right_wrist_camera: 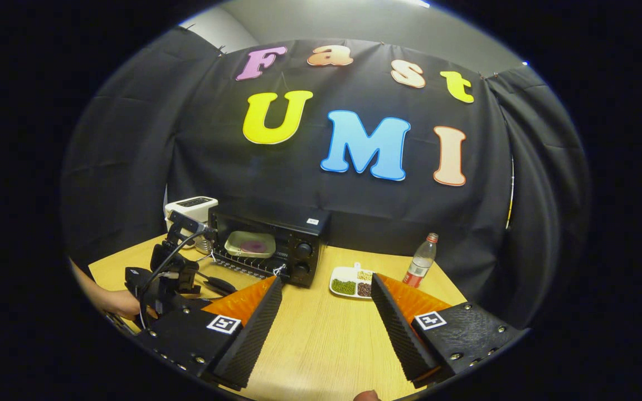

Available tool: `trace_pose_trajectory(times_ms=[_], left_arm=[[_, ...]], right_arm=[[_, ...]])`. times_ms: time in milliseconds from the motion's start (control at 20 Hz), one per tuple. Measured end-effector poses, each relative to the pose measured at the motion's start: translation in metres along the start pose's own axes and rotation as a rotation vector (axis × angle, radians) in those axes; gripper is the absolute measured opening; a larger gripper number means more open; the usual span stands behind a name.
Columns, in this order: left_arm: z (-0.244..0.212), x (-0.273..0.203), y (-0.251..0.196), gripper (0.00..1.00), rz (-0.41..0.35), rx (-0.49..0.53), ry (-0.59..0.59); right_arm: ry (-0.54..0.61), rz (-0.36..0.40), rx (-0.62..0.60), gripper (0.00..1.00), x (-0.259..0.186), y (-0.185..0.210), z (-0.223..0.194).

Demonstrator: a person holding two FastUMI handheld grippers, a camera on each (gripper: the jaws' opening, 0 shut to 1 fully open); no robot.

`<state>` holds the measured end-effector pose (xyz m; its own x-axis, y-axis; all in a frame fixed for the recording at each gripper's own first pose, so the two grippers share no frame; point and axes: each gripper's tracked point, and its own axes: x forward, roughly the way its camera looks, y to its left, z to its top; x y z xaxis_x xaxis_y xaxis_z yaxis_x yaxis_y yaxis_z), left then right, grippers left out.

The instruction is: Open the electric oven with the left hand, put the food in, and close the electric oven.

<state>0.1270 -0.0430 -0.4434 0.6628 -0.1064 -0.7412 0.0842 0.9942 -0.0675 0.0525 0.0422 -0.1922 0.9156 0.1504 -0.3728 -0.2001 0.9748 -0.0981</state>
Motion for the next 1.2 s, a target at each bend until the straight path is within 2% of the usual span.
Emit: trace_pose_trajectory(times_ms=[50,100,400,500,550,600,900,950,1000,1100,1150,1200], left_arm=[[-0.001,0.006,-0.001,0.96,0.003,-0.001,0.011],[-0.002,0.011,0.0,1.0,0.006,-0.003,0.019],[0.005,0.012,0.001,1.0,0.002,0.02,-0.009],[0.013,0.005,0.001,0.96,0.002,0.032,-0.039],[0.019,-0.001,0.001,1.0,0.001,0.036,-0.062],[0.027,-0.008,0.002,1.0,-0.001,0.043,-0.091],[0.088,-0.042,0.005,0.91,-0.019,0.019,-0.263],[0.1,-0.043,0.006,0.91,-0.022,0.012,-0.29],[0.109,-0.045,0.007,0.95,-0.026,0.012,-0.307],[0.127,-0.04,0.007,0.95,-0.03,0.017,-0.328],[0.138,-0.041,0.009,1.0,-0.029,0.021,-0.341],[0.151,-0.048,0.01,0.96,-0.03,0.024,-0.365]], right_arm=[[0.004,-0.01,0.003,0.98,-0.003,-0.005,0.0],[0.007,-0.016,0.005,0.98,-0.001,-0.007,0.0],[0.017,-0.031,0.046,0.98,0.008,-0.014,0.004],[0.008,-0.022,0.052,0.98,0.013,-0.012,0.007],[0.003,-0.017,0.047,0.98,0.014,-0.009,0.009],[0.001,-0.008,0.04,0.98,0.015,-0.006,0.009],[0.014,0.038,0.029,0.98,0.029,0.019,0.007],[0.015,0.038,0.03,0.98,0.033,0.02,0.006],[0.016,0.035,0.033,0.98,0.033,0.022,0.006],[0.011,0.026,0.051,0.98,0.037,0.019,0.009],[0.008,0.021,0.067,0.98,0.038,0.018,0.012],[0.002,0.014,0.086,0.98,0.036,0.017,0.012]])
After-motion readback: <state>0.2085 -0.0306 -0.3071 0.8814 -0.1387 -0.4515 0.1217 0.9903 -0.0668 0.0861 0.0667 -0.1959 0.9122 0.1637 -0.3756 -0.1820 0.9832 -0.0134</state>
